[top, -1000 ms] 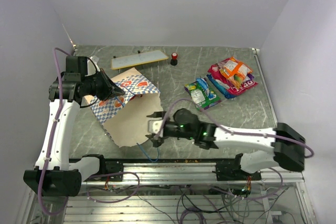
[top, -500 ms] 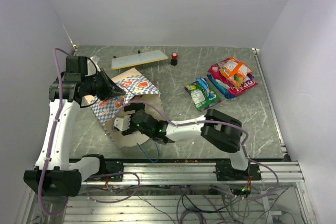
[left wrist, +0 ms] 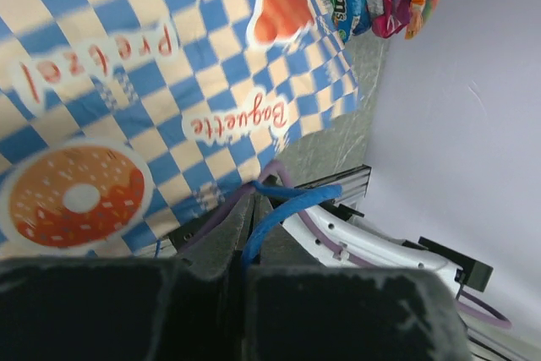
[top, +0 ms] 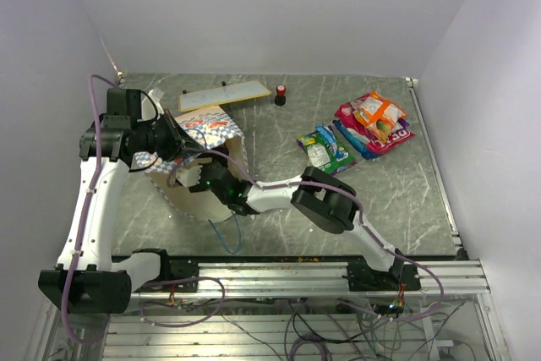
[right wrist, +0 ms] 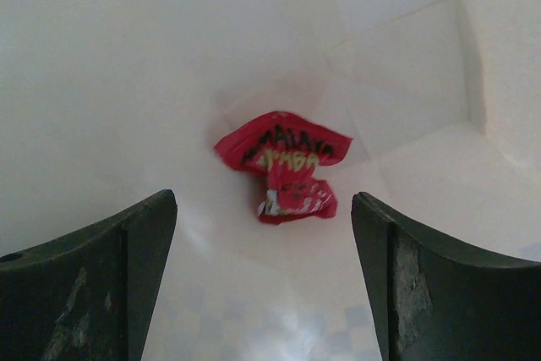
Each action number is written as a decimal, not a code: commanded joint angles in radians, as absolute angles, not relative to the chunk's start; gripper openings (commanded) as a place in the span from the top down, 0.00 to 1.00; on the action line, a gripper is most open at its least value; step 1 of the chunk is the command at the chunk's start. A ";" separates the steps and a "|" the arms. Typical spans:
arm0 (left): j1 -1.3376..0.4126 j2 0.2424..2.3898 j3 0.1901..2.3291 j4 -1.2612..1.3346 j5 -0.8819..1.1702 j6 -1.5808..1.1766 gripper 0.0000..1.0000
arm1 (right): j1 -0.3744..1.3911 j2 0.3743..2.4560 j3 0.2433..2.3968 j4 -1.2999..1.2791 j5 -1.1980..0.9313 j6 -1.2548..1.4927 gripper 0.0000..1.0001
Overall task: Take the snacks out of the paper bag
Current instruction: Take out the snack from the paper bag.
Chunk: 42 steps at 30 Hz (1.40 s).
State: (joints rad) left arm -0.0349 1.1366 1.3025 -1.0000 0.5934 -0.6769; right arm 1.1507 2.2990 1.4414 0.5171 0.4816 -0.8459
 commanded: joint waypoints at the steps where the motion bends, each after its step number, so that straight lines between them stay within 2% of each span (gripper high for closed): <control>1: -0.041 1.140 1.331 -1.012 0.648 -0.643 0.93 | 1.109 2.369 1.546 0.510 0.537 -0.858 0.16; 10: -0.042 1.168 1.396 -1.045 0.626 -0.611 0.93 | 1.040 2.389 1.559 0.507 0.538 -0.879 0.16; 17: -0.041 1.190 1.509 -1.066 0.589 -0.588 0.93 | 1.042 2.307 1.393 0.629 0.463 -0.943 0.18; 21: -0.041 1.194 1.540 -1.052 0.598 -0.591 0.93 | 1.045 2.280 1.370 0.653 0.442 -0.974 0.16; 35: -0.042 1.159 1.496 -1.026 0.678 -0.593 0.93 | 1.020 2.421 1.583 0.577 0.495 -0.927 0.15; 38: -0.043 1.151 1.499 -1.036 0.678 -0.591 0.93 | 1.003 2.443 1.610 0.561 0.487 -0.900 0.19; 42: -0.043 1.149 1.512 -1.050 0.668 -0.586 0.93 | 0.981 2.465 1.640 0.511 0.478 -0.859 0.36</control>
State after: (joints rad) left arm -0.0364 1.1702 1.5021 -1.0439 0.6449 -0.6048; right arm 1.0050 2.4325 1.6066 0.5598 0.4717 -0.9165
